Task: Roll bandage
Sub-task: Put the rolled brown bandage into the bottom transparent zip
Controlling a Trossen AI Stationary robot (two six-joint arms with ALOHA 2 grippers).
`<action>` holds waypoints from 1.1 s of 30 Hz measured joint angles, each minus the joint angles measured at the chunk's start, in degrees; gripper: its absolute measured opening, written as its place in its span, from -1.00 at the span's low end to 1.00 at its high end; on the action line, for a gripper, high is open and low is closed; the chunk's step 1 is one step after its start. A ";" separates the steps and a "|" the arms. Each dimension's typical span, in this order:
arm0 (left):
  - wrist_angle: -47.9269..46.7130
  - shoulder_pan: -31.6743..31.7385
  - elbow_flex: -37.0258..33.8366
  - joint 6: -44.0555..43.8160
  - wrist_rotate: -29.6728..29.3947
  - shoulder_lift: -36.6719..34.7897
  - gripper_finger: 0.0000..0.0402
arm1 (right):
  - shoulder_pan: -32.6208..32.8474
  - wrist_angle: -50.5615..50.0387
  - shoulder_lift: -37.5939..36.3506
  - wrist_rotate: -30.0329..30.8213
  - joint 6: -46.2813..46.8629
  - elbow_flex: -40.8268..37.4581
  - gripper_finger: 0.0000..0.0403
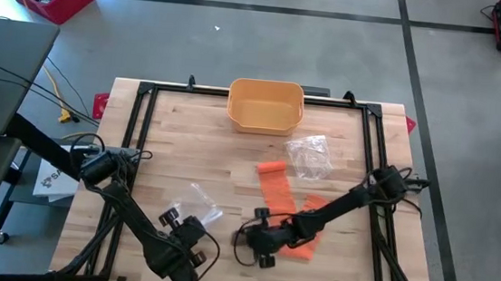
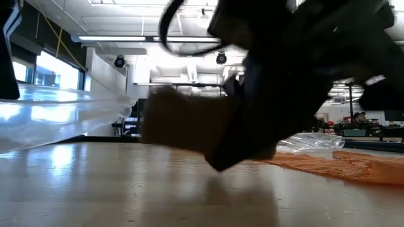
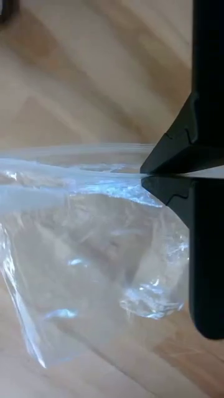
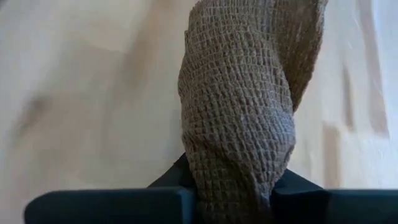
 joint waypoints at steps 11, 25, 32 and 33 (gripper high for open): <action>-0.23 0.31 -0.11 -2.68 -3.24 0.00 -1.00 | -4.09 -8.30 -1.02 -9.53 4.88 1.21 -0.02; 15.50 3.95 -0.11 8.34 -4.35 -4.14 -1.00 | 5.55 -14.76 -14.13 6.02 -15.22 4.61 0.05; 25.20 10.95 -0.11 22.38 0.80 -5.84 -1.00 | 7.50 2.41 -11.24 6.41 -29.17 4.61 0.05; 26.80 11.82 -0.11 24.48 1.73 -5.84 -1.00 | 7.19 3.41 -10.72 7.87 -30.63 4.61 0.05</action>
